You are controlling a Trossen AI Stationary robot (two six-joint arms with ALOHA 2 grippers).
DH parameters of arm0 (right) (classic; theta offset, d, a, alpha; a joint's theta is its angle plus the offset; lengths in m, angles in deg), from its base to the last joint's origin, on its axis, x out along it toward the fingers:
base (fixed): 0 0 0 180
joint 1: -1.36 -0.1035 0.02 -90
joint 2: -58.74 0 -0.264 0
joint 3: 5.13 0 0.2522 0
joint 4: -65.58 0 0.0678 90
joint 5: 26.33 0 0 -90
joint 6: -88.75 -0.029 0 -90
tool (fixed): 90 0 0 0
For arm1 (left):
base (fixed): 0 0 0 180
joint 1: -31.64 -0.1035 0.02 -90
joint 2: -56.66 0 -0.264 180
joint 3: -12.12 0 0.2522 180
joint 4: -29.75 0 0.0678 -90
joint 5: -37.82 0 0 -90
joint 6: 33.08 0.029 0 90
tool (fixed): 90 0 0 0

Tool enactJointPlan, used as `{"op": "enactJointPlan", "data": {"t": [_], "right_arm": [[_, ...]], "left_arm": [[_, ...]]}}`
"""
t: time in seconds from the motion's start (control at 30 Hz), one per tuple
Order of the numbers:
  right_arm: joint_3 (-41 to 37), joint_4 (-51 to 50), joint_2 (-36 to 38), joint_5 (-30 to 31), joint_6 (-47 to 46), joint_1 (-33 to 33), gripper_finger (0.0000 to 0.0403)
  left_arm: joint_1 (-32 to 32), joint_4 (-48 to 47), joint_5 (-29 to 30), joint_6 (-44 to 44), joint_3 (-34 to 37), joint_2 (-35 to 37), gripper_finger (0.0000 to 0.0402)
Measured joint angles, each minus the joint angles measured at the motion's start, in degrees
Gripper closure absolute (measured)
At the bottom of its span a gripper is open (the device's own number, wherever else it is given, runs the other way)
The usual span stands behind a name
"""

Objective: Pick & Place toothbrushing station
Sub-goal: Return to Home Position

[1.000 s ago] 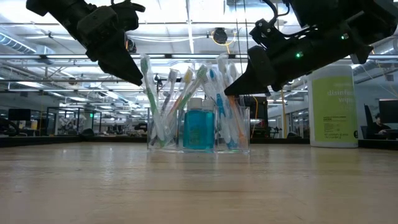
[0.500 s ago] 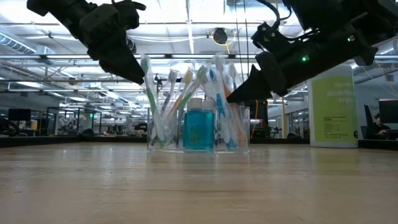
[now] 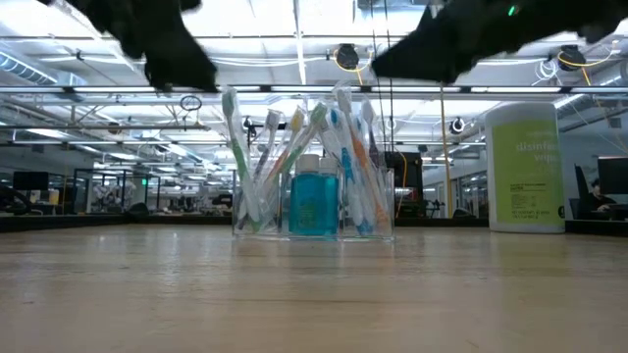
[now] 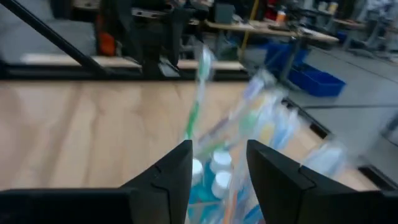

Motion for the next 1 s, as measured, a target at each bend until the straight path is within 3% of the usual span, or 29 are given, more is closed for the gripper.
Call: {"op": "enactJointPlan", "data": {"t": [0.07, 0.23, 0.37, 0.47, 0.63, 0.8, 1.0], "right_arm": [[0.0, -3.7, 5.1, -3.6, 0.0, -0.2, 0.0262], [0.0, -17.5, 18.5, -23.3, 0.8, 0.7, 0.0263], [-1.0, -24.6, 28.4, -28.5, 1.3, 0.7, 0.0263], [-5.6, -23.2, 34.8, -36.6, 3.8, 1.1, 0.0264], [-18.5, -6.8, 43.7, -51.9, 5.0, 3.5, 0.0264], [-28.9, 1.4, 51.2, -55.0, 2.5, 8.0, 0.0264], [-33.8, 0.8, 58.0, -57.6, 0.5, 14.5, 0.0264]], "left_arm": [[1.5, 0.3, 0.5, 1.6, 0.0, 4.5, 0.0179], [4.8, -2.2, 0.7, 9.1, 0.0, 15.8, 0.0179], [7.0, -5.9, 0.9, 14.9, 0.0, 24.2, 0.0179], [7.8, -5.6, 0.7, 19.6, 2.1, 29.7, 0.0179], [8.0, -0.2, 0.4, 24.0, 10.1, 38.7, 0.0179], [7.8, 2.7, 0.3, 24.5, 16.6, 46.2, 0.0179], [7.0, 1.1, 0.4, 26.8, 19.6, 52.9, 0.0179]]}}
